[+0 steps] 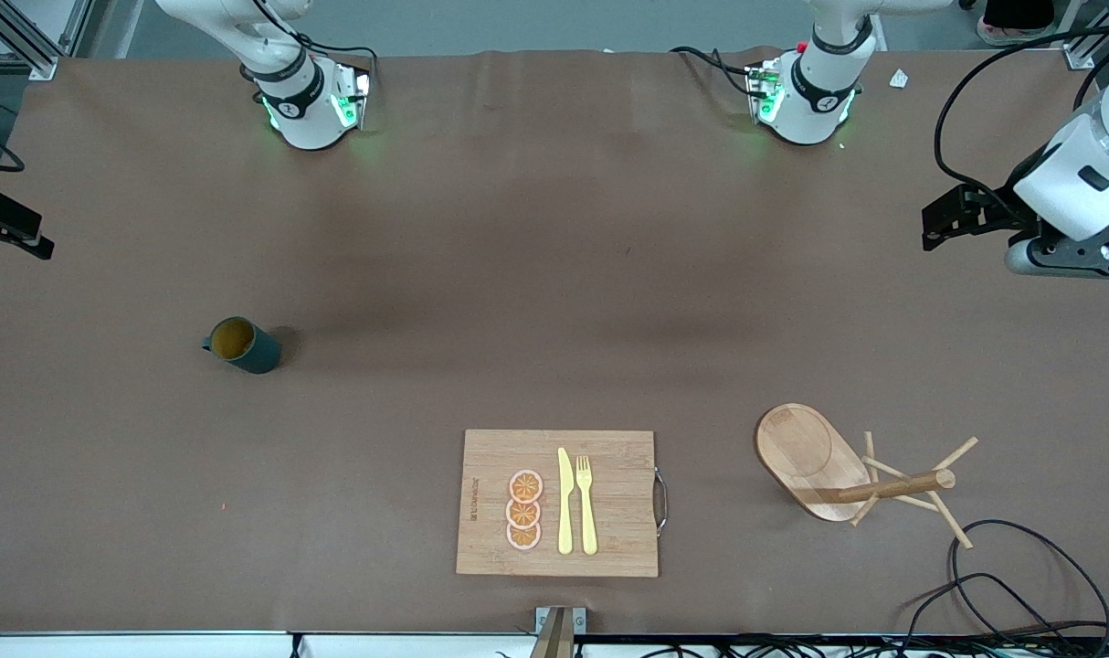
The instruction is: Pass cup and hang on rack
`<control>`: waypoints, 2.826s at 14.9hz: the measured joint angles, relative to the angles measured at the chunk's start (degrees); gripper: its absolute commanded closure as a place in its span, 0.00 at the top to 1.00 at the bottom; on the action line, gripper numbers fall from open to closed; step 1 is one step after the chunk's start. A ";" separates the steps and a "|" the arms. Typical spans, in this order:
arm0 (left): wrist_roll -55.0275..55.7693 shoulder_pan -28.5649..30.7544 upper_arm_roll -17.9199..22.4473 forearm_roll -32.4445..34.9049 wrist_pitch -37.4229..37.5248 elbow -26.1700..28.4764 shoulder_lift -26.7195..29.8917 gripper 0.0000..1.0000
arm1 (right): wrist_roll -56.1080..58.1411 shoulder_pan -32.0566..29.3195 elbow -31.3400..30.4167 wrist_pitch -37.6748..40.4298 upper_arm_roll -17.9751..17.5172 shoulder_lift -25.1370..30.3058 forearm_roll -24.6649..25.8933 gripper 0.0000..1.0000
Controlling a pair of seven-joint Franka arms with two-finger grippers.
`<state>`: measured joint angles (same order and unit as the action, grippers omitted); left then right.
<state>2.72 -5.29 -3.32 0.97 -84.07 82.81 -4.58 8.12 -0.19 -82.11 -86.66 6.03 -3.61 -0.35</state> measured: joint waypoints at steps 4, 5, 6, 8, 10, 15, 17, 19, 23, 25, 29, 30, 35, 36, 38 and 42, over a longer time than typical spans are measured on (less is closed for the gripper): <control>0.08 0.00 0.00 0.00 0.00 -0.15 -0.01 1.00 | -0.50 0.75 -2.50 -2.77 -0.21 -0.44 0.00 1.00; 0.11 0.00 0.00 0.00 -0.03 -0.16 -0.05 1.00 | -0.62 0.88 -3.41 -3.79 -0.22 -0.80 -0.01 1.00; 0.15 0.00 0.00 0.00 -0.13 -0.16 -0.12 1.00 | -0.68 0.98 -4.48 -4.99 -0.22 -1.24 -0.02 1.00; 0.16 -0.02 0.00 -0.01 -0.91 -0.16 -0.25 1.00 | -0.73 1.16 -7.15 -7.47 -0.22 -2.08 -0.08 1.00; 0.41 -0.21 -0.03 -0.03 -1.71 -0.16 -0.39 1.00 | -1.21 1.45 -10.30 -10.20 -0.23 -2.84 -0.15 1.00; 3.23 -1.64 -0.26 -0.04 -2.23 -0.17 -1.28 1.00 | -6.32 2.52 -19.44 -16.56 -0.34 -4.22 -2.26 1.00; 3.28 -1.69 -0.27 -0.04 -2.27 -0.18 -1.42 1.00 | -8.24 3.24 -21.46 -17.50 -0.36 -5.67 -2.79 1.00; 3.28 -1.69 -0.27 -0.04 -2.27 -0.19 -1.47 1.00 | -10.31 3.86 -23.07 -19.06 -0.38 -7.23 -2.98 1.00; 3.28 -1.69 -0.27 -0.04 -2.29 -0.20 -1.50 1.00 | -12.20 5.05 -26.76 -24.56 -0.39 -10.01 -3.00 1.00; 3.28 -1.69 -0.27 -0.04 -2.29 -0.21 -1.50 1.00 | -12.25 5.06 -28.01 -27.04 -0.36 -11.89 -3.00 1.00; 3.28 -1.69 -0.27 -0.04 -2.29 -0.21 -1.50 1.00 | -12.30 5.06 -28.55 -29.13 -0.33 -15.47 -3.00 1.00; 3.28 -1.69 -0.27 -0.04 -2.29 -0.21 -1.50 1.00 | -12.34 5.06 -28.62 -29.49 -0.32 -16.03 -3.00 1.00; 3.28 -1.67 -0.26 -0.04 -2.30 -0.21 -1.50 1.00 | -12.49 5.06 -29.74 -30.36 -0.03 -18.14 -4.34 0.93; 3.28 -1.66 -0.26 -0.04 -2.30 -0.21 -1.50 1.00 | -12.50 5.06 -30.20 -30.41 -0.03 -18.24 -4.65 0.87; 3.28 -1.65 -0.25 -0.04 -2.30 -0.22 -1.50 1.00 | -12.50 5.06 -30.94 -30.75 -0.03 -18.35 -5.02 0.72; 3.28 -1.65 -0.25 -0.04 -2.30 -0.22 -1.50 1.00 | -12.52 5.06 -31.83 -32.05 -0.03 -18.75 -5.05 0.29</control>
<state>6.01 -6.94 -3.57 0.93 -86.37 82.60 -6.08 -4.41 4.87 -113.94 -118.71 6.00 -22.36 -5.40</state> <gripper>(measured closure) 0.000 0.317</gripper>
